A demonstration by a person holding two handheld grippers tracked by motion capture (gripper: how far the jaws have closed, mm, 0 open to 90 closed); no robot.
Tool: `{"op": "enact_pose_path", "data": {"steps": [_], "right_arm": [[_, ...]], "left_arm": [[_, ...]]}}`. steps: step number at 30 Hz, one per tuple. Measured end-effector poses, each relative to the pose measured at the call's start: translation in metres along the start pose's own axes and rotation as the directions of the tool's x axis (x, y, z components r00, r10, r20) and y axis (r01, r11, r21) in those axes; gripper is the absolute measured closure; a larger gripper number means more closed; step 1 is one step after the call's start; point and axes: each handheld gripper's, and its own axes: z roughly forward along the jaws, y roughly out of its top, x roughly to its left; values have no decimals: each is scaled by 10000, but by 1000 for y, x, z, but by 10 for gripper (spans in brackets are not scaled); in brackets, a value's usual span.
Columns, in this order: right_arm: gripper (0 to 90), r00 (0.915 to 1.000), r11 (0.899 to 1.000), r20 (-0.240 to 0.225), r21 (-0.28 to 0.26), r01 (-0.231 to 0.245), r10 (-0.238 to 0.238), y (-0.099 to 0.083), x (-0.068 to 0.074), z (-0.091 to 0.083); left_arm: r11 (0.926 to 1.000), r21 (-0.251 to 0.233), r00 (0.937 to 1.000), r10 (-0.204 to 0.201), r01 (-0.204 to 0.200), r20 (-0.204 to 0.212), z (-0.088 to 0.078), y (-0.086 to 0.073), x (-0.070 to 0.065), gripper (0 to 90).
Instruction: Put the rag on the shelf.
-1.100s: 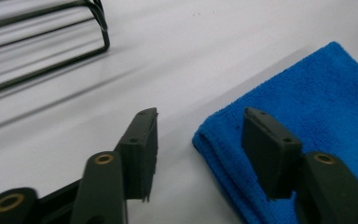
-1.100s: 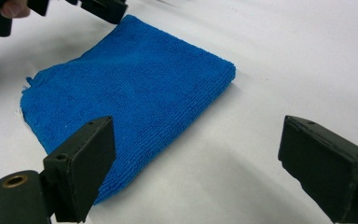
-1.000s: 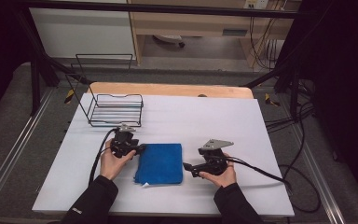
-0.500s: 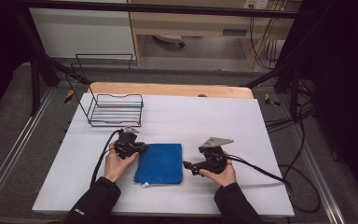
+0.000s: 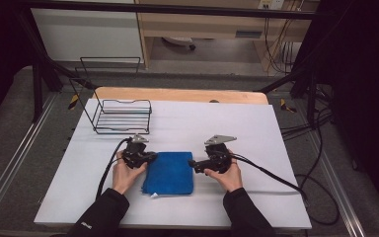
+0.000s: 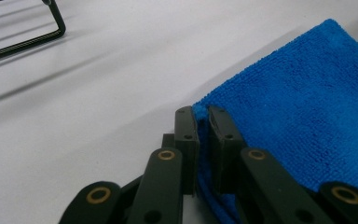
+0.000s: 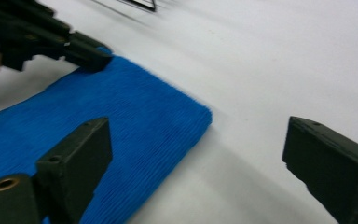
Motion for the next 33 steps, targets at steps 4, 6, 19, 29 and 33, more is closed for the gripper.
{"op": "enact_pose_path", "data": {"steps": [4,6,19,29,33], "right_arm": [[216,9990,9992,215,-118,-386,388,7,-6,15],[273,9982,9990,396,-13,-444,444,7,-8,22],[606,9967,9937,295,797,-783,761,4,-8,46],[794,9917,9849,-243,1226,-1220,1259,5,-9,47],[847,9890,9812,-399,1372,-1359,1426,6,-9,47]], "left_arm": [[10000,-44,10000,33,-33,41,0,0,1,831],[10000,-46,10000,64,-64,59,0,0,1,830],[9999,-145,9997,97,-94,210,0,-2,2,829],[9996,-177,9994,228,-223,261,0,-2,3,829],[9997,-195,9993,140,-134,345,0,-2,4,830]]}}
